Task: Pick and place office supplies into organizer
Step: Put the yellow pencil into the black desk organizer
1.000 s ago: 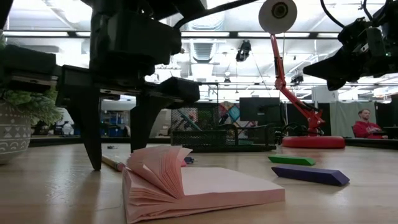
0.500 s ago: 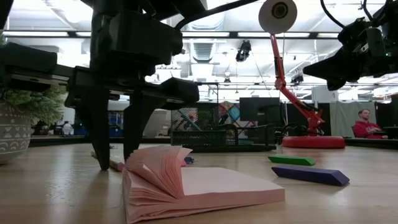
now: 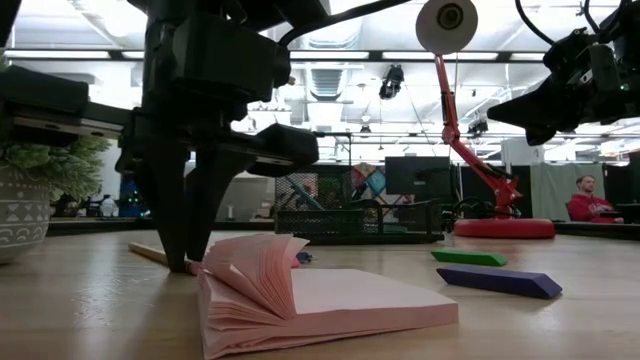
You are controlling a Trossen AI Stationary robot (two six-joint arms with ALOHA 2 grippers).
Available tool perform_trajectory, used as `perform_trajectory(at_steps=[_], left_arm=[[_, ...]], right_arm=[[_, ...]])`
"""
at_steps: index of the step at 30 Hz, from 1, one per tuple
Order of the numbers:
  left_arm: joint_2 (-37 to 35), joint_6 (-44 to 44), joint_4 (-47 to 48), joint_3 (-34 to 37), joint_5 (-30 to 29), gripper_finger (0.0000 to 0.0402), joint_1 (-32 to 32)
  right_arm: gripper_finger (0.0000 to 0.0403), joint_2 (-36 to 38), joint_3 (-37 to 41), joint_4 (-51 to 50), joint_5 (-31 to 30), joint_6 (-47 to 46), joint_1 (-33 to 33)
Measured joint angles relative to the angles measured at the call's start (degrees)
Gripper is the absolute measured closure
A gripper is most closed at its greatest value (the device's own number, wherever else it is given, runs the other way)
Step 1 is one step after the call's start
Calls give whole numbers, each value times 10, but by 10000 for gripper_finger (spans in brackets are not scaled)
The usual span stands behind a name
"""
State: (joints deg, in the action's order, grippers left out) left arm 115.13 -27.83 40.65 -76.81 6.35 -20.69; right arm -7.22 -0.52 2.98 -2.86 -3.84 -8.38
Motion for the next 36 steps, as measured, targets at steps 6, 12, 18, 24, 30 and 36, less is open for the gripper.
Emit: perform_trajectory(at_steps=[6,12,18,24,30,36], left_arm=[[0,-1,10,-11,-3,400,0],[2,-1,35,-32,-14,401,0],[4,-1,53,-48,-28,401,1],[4,-1,58,-50,-39,401,1],[1,1,65,-50,-39,399,1],[-2,1,66,-50,-39,399,1]], right_arm=[[394,0,0,0,0,0,0],[394,0,0,0,0,0,0],[394,0,0,0,0,0,0],[394,0,0,0,0,0,0],[394,0,0,0,0,0,0],[394,0,0,0,0,0,0]])
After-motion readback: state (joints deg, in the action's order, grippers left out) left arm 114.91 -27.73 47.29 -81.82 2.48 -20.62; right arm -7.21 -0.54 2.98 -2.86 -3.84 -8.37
